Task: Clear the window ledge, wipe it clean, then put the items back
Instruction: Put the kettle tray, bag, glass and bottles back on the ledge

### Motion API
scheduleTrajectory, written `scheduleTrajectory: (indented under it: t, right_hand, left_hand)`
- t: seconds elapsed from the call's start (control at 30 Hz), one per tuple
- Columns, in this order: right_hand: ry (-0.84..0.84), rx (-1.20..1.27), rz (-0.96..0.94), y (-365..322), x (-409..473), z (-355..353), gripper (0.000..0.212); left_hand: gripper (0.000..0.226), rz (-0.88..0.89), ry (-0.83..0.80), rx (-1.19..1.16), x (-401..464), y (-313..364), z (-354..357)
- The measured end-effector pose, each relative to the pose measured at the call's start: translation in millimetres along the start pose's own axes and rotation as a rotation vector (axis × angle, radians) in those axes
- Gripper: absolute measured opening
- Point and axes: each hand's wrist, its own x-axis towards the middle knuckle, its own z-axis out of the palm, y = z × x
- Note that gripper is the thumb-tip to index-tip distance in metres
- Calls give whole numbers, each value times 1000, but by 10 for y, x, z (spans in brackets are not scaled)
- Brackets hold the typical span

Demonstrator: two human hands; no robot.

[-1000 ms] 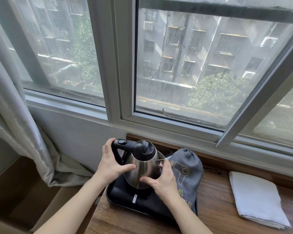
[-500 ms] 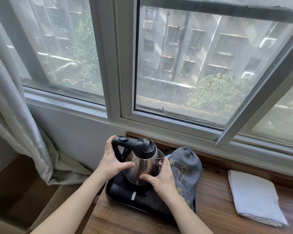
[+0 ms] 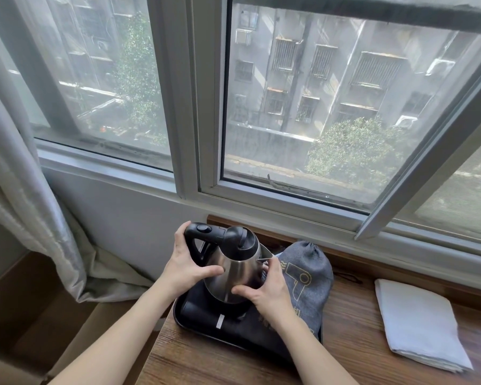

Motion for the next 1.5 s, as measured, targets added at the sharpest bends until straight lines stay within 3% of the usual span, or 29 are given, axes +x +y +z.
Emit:
scheduleTrajectory:
  t: [0.3, 0.37, 0.47, 0.53, 0.6, 0.67, 0.77, 0.9, 1.17, 1.37, 1.5]
  right_hand:
    - [-12, -37, -26, -95, -102, -48, 92]
    - [-7, -35, -43, -104, -150, -108, 92]
    - [45, -39, -43, -91, -234, -226, 101]
    - [99, -54, -31, -86, -299, -306, 105]
    - [138, -61, -23, -49, -348, -387, 102]
    - [176, -74, -26, -25, -390, -488, 94]
    - [257, -127, -40, 51, -416, -648, 81]
    - [333, -200, 32, 224, -404, -848, 81]
    - [174, -63, 190, 546, -332, -1069, 97]
    - [60, 33, 247, 713, -222, -1123, 106]
    - [37, 75, 280, 769, -164, -1174, 110]
  left_hand:
    - [132, -15, 98, 113, -110, 48, -2]
    - [122, 27, 229, 172, -209, 92, 24]
    - [85, 188, 414, 205, -473, 232, 142]
    - [59, 263, 275, 160, -660, 350, 291]
    - [47, 247, 22, 171, -778, 406, 505]
    - [49, 215, -149, 190, -835, 398, 750]
    - [67, 186, -272, 217, -834, 378, 1115]
    - [86, 161, -282, 210, -707, 532, 1424]
    - [112, 24, -316, 272, -343, 609, 1696]
    - [114, -13, -321, 294, -254, 531, 1805]
    - [101, 14, -358, 359, -261, 512, 1850]
